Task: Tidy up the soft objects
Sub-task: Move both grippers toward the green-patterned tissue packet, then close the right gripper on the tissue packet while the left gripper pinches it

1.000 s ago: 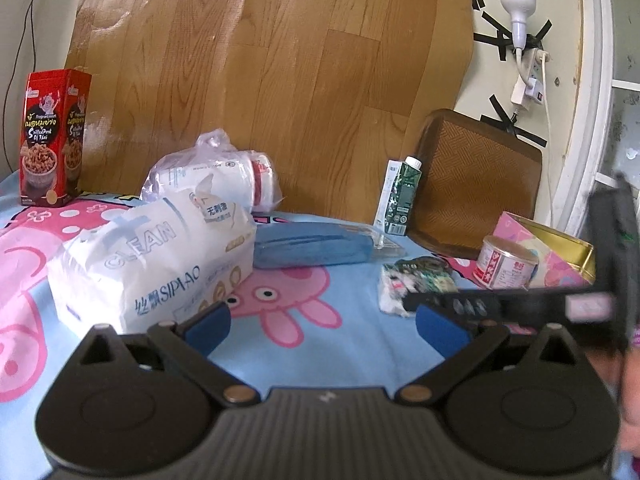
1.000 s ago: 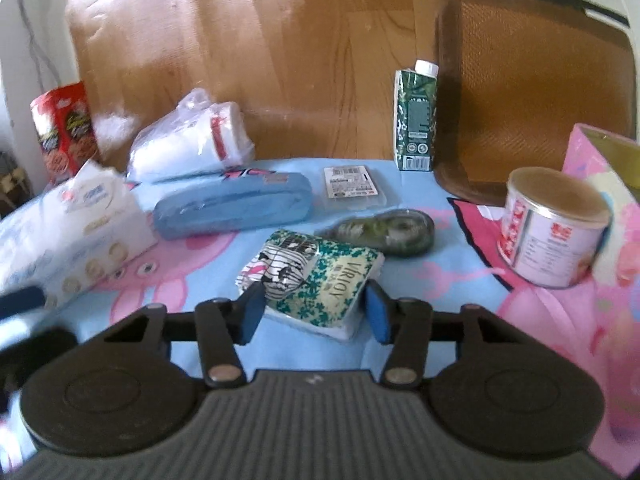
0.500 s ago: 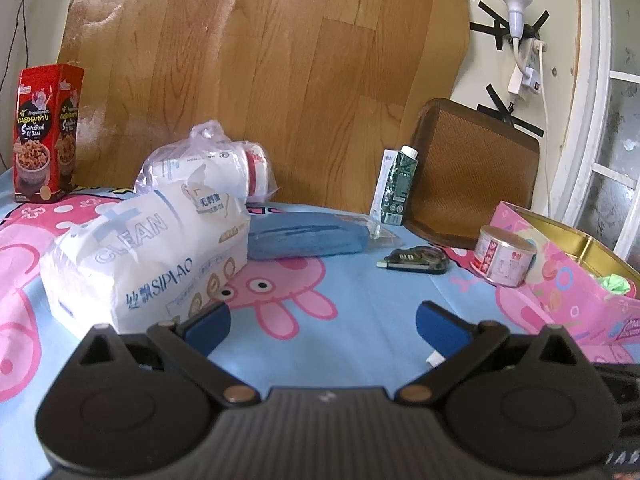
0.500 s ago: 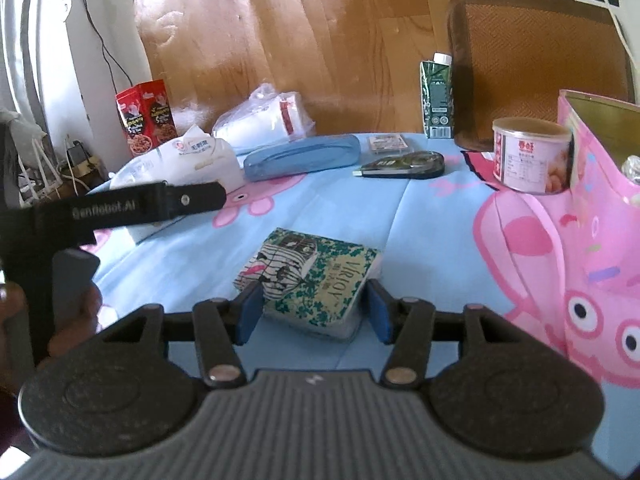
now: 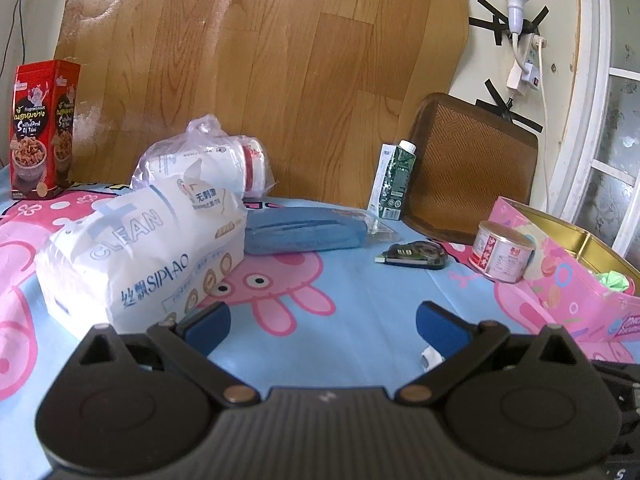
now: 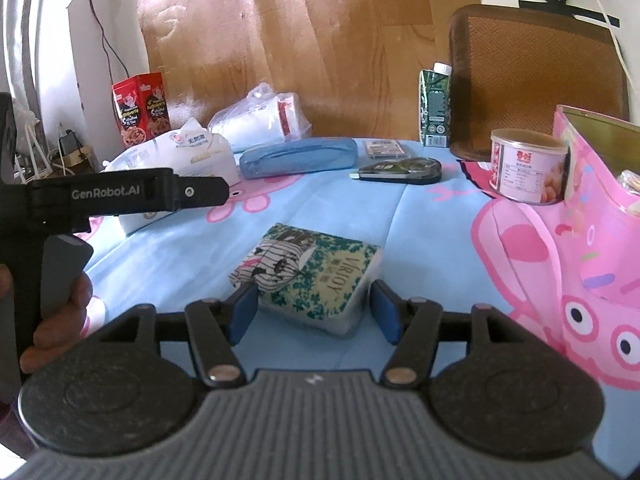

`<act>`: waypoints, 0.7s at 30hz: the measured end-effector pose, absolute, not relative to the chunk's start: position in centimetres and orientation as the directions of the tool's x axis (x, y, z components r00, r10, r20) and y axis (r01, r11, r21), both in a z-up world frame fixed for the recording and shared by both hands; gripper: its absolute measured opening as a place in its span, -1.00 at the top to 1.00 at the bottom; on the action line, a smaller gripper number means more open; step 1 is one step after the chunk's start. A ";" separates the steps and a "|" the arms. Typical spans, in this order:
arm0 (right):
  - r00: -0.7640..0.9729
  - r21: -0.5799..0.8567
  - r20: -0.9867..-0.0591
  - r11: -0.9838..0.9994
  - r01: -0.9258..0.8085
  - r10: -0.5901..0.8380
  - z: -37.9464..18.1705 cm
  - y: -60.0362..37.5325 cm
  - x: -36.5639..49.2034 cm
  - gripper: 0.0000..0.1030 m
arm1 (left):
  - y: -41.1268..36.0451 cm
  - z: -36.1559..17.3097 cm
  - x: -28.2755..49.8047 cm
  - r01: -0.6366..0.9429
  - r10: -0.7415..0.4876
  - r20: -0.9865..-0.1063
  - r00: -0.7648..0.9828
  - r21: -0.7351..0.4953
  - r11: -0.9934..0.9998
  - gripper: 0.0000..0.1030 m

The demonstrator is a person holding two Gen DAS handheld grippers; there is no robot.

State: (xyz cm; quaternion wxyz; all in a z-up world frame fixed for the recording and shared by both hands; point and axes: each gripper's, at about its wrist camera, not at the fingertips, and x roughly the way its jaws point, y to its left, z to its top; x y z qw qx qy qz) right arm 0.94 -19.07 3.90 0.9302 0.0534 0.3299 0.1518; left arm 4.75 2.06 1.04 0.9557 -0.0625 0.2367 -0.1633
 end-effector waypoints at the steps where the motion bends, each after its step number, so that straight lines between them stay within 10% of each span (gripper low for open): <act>1: 0.737 0.202 -0.597 0.948 -0.245 0.317 3.9 -19.1 0.9 -0.26 | 2.0 1.0 4.7 0.282 -0.342 -0.433 0.834 -0.197 0.939 -0.99; 21: 0.740 0.222 -0.588 0.945 -0.240 0.326 4.0 -19.3 0.6 -0.46 | 2.0 0.9 4.9 0.289 -0.350 -0.439 0.827 -0.200 0.936 -0.99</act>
